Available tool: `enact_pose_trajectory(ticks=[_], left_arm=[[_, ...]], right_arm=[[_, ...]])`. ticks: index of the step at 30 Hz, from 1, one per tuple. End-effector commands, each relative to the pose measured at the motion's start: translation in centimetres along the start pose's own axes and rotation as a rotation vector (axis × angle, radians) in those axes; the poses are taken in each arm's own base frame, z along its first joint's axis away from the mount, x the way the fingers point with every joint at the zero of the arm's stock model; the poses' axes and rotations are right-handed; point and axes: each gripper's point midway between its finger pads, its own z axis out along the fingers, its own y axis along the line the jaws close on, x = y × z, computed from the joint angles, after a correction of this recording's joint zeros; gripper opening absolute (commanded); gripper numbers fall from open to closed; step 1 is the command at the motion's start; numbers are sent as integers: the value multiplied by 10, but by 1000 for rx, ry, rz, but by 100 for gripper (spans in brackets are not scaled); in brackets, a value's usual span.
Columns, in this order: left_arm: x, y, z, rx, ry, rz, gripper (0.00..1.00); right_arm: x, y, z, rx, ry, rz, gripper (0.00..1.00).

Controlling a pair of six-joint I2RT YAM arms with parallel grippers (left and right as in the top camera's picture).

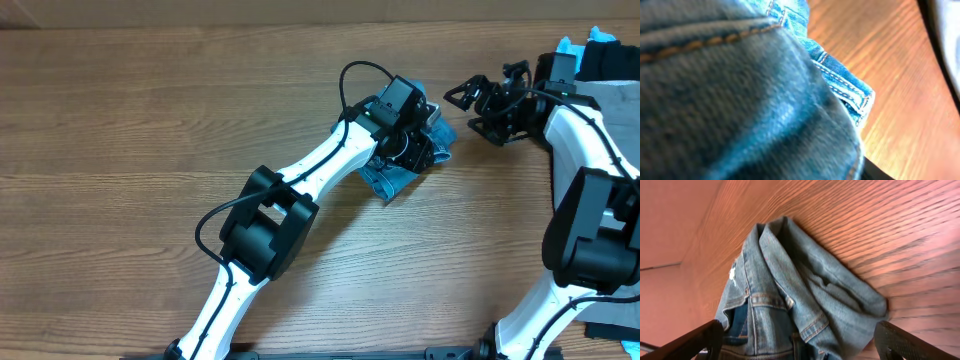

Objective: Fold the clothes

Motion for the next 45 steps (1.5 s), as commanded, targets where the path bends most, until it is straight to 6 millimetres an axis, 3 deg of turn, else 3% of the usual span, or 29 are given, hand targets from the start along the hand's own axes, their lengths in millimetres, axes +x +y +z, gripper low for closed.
enact_pose_trajectory(ticks=[1, 4, 11, 18, 22, 23, 25, 29, 32, 35, 40, 45], left_arm=[[27, -29, 17, 126, 90, 101, 52], [15, -49, -9, 138, 54, 199, 57], [-11, -86, -77, 147, -45, 323, 89], [-20, -109, -134, 123, -115, 440, 98], [-44, -76, -177, -98, -205, 423, 98], [-53, -48, -197, -218, -237, 378, 98], [-57, -15, -213, -303, -247, 316, 98], [-42, 42, -211, -317, -163, 198, 98], [-32, 68, -195, -253, -116, 131, 98], [-27, 77, -174, -139, -93, 94, 97], [-8, 86, -134, -30, -17, 42, 97], [2, 84, -109, 6, 28, 35, 98]], right_arm=[[-29, 16, -32, -28, -85, -39, 100], [-41, 23, -49, -45, -107, -56, 100], [-62, 45, -79, -46, -151, -98, 100], [-68, 60, -91, -56, -164, -111, 100], [-48, 66, -82, -67, -85, -102, 100], [-35, 69, -76, -61, -42, -113, 100], [-22, 73, -70, -56, 4, -125, 100], [8, 85, -54, -52, 103, -167, 98], [20, 88, -42, -19, 143, -181, 84], [28, 76, -31, 77, 167, -186, 73], [45, 54, -17, 146, 238, -144, 73], [55, 36, -2, 168, 304, -95, 73]])
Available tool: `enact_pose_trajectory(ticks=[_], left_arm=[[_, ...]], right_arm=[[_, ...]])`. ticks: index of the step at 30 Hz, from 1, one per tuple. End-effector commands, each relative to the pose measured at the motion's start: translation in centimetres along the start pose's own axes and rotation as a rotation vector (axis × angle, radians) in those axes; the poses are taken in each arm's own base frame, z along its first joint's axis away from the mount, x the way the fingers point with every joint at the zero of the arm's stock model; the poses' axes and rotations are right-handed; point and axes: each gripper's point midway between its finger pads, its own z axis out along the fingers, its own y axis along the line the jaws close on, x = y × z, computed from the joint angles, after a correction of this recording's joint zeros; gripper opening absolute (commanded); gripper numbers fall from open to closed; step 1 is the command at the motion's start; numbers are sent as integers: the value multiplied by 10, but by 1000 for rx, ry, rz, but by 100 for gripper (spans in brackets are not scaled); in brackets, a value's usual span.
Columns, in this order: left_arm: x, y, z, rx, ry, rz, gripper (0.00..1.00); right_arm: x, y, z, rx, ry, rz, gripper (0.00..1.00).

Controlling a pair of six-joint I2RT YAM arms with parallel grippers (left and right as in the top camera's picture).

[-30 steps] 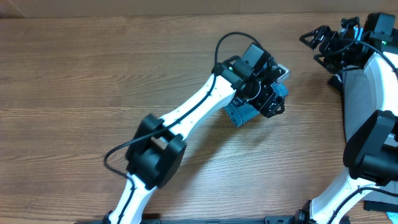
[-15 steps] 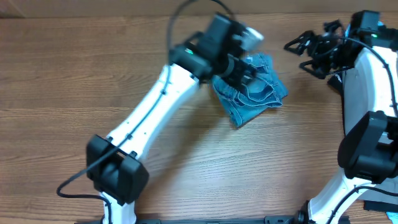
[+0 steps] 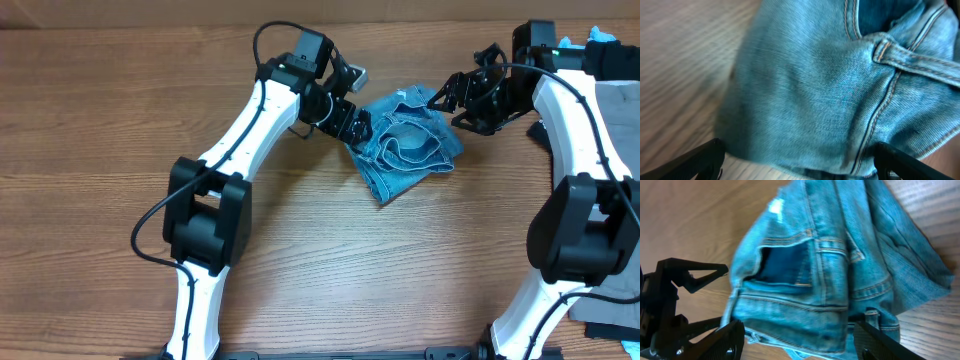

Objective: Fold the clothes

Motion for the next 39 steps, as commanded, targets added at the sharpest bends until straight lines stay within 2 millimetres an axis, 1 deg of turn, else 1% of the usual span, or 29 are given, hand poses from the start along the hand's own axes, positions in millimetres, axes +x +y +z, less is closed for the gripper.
enact_pose_trajectory(ticks=[1, 6, 8, 11, 13, 15, 19, 22, 23, 24, 25, 27, 30, 31, 32, 33, 34, 35, 36, 39], left_arm=[[3, -20, 11, 75, 14, 33, 98], [5, -21, 14, 69, 25, 40, 98], [8, -21, 14, 69, 37, 36, 98], [19, -21, 14, 73, 78, 39, 96], [24, -21, 13, 68, 100, 47, 97], [27, -16, 13, 40, 114, 43, 97], [33, -7, 13, -14, 140, 36, 97], [36, -2, 12, -43, 153, 33, 97], [37, 0, 12, -52, 156, 33, 98], [38, 3, 11, -69, 162, 32, 98], [39, 5, 11, -80, 166, 32, 98], [40, 8, 10, -101, 174, 31, 99], [41, 10, 10, -109, 177, 31, 100], [41, 10, 10, -109, 176, 31, 100], [41, 10, 10, -110, 175, 31, 100], [40, 10, 10, -110, 174, 31, 100], [40, 10, 10, -109, 173, 32, 100], [40, 10, 10, -109, 171, 33, 100], [39, 10, 10, -110, 170, 33, 100], [38, 11, 10, -111, 164, 34, 100]], right_arm=[[6, -18, 19, 31, 59, 33, 73], [15, -26, 27, 40, 104, 44, 70], [21, -28, 29, 43, 121, 56, 65], [30, -36, 36, 55, 147, 58, 60], [36, -43, 40, 72, 164, 60, 47], [41, -52, 43, 102, 177, 69, 32], [47, -68, 43, 186, 191, 80, 4], [45, -78, 40, 233, 179, 97, 4], [44, -86, 38, 276, 170, 112, 4], [42, -102, 32, 371, 151, 141, 4], [41, -112, 28, 432, 141, 145, 4], [41, -128, 20, 539, 126, 155, 4], [41, -147, 8, 668, 105, 186, 4], [43, -149, 5, 691, 108, 189, 9], [45, -153, 2, 718, 114, 195, 25], [48, -155, -1, 736, 123, 198, 62], [51, -156, -2, 745, 134, 203, 78], [52, -156, -3, 749, 140, 205, 86], [53, -156, -4, 754, 139, 220, 90], [50, -156, -14, 795, 94, 289, 89]])
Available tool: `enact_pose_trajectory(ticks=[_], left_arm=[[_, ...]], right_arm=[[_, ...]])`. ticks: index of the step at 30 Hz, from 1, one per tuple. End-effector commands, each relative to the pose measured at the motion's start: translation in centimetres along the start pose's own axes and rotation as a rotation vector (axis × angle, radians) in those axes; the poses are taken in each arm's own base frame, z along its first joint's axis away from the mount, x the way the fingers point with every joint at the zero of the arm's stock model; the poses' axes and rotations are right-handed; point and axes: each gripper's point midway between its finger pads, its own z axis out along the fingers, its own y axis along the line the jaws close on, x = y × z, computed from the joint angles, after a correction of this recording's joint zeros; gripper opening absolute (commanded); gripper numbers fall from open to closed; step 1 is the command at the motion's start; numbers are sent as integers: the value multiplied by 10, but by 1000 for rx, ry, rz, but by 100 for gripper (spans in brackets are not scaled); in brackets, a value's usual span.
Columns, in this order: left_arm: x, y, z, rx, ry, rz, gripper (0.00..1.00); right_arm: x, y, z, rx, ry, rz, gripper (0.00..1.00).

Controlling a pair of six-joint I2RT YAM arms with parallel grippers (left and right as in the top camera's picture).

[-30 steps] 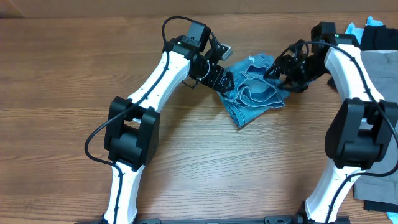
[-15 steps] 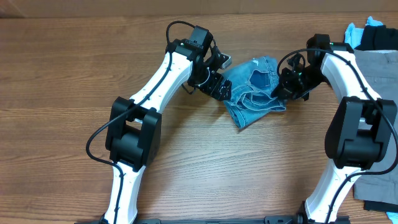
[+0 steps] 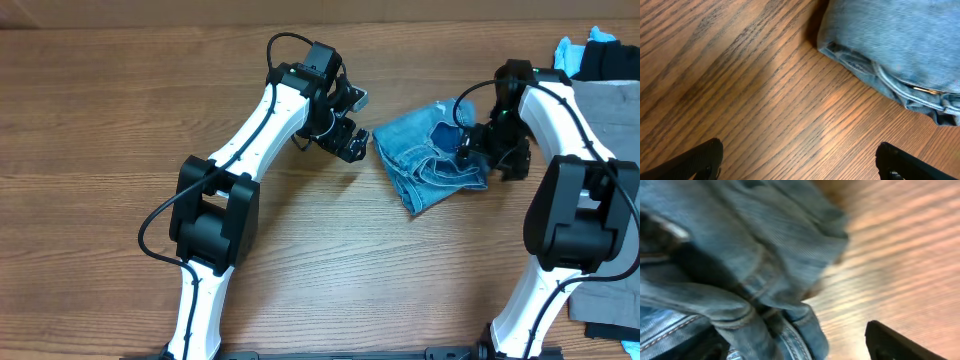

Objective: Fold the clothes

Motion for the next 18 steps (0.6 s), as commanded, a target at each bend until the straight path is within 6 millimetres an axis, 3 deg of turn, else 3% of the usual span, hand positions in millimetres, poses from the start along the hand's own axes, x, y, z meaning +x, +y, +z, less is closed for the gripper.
enact_pose_trajectory(ticks=[1, 4, 9, 12, 14, 17, 18], left_arm=[[-1, 2, 3, -9, 0, 24, 100], [-1, 4, 3, -15, 0, 23, 100], [1, 22, 0, -100, 9, -10, 100], [2, 33, -2, -142, 7, -46, 100], [1, 36, -3, -145, 2, -53, 100], [-1, 38, -4, -148, -8, -54, 100], [-1, 40, -4, -149, -11, -56, 100]], right_arm=[[-9, -21, -12, 106, -55, 105, 89], [-16, -18, -40, 75, -104, 135, 88], [-24, 5, -112, -104, -238, 130, 88], [-20, 34, -148, -293, -290, 28, 87], [-11, 60, -161, -439, -278, -74, 85], [7, 97, -167, -623, -227, -220, 71], [11, 105, -165, -655, -216, -248, 56]])
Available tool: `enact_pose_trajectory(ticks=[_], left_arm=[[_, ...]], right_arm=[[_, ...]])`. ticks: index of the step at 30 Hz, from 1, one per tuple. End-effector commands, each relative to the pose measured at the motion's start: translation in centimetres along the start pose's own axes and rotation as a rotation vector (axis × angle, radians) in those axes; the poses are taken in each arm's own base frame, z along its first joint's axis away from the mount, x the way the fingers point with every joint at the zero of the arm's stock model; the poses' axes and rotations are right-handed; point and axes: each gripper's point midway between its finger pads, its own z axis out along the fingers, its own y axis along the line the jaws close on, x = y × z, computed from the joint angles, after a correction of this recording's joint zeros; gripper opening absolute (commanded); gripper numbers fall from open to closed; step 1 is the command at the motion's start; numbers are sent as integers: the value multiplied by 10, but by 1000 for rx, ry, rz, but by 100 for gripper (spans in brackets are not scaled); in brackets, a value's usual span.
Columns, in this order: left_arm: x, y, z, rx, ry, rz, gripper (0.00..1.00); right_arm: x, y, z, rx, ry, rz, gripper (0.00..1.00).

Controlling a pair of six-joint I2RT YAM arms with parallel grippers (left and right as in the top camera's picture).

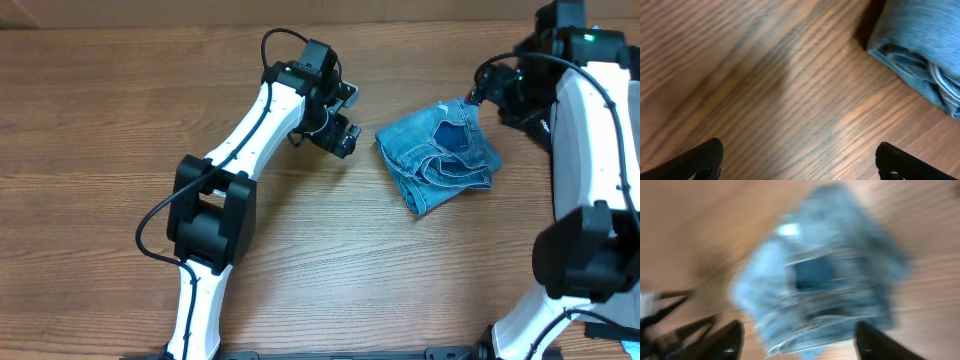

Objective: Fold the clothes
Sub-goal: 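Grasp the folded jeans with the right gripper and drag them rightward toward the stack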

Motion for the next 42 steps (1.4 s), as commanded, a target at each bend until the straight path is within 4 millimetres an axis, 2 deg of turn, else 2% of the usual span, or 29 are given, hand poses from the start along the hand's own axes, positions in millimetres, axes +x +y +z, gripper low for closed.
enact_pose_trajectory(ticks=[1, 3, 5, 7, 10, 14, 17, 24, 29, 34, 37, 42], left_arm=[[0, 11, 2, -26, -2, -29, 100], [0, 11, 1, -26, -2, -30, 100], [0, 12, 1, -27, -1, -31, 100], [0, 12, 1, -27, -1, -31, 100], [0, 12, 1, -27, -2, -31, 100], [0, 14, 1, -27, -1, -36, 100], [1, 14, 1, -27, 1, -37, 100], [1, 13, 1, -27, 2, -36, 100], [3, 14, 1, -27, 8, -38, 100], [4, 13, 1, -26, 12, -39, 100], [3, 14, 1, -26, 11, -40, 100], [3, 14, 1, -26, 10, -39, 100]], right_arm=[[23, 55, 10, -286, 94, -129, 37], [31, 64, 26, -311, 113, -151, 19], [42, 66, 48, -321, 145, -163, 8], [52, 65, 62, -341, 174, -161, 4], [73, 62, 89, -414, 237, -135, 4], [105, 40, 116, -395, 327, -77, 4], [126, 18, 128, -366, 381, -27, 4], [152, -38, 148, -194, 421, 18, 4], [150, -55, 146, -180, 418, 80, 4], [143, -98, 137, 19, 403, 186, 4], [126, -106, 119, 31, 360, 228, 4], [83, -102, 66, 21, 209, 215, 4]])
